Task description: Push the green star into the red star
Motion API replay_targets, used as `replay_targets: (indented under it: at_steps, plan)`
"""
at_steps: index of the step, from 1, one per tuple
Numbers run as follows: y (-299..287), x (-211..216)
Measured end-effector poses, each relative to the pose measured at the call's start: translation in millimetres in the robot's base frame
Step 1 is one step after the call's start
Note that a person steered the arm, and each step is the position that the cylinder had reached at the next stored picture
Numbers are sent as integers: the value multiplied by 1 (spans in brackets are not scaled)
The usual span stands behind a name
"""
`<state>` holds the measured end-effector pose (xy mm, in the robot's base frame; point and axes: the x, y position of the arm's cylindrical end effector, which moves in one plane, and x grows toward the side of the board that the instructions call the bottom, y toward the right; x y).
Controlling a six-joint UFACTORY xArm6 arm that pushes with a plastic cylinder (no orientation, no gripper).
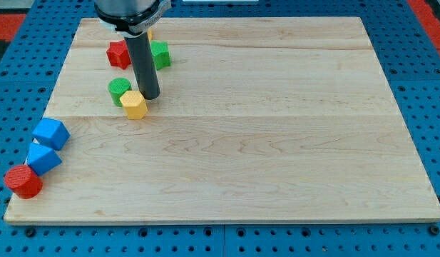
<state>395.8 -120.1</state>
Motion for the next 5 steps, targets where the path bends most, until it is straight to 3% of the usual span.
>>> replay_targets:
  at_steps: [1, 3, 5]
  plan:
    - [8, 20]
    - [52, -30]
    - [58, -93]
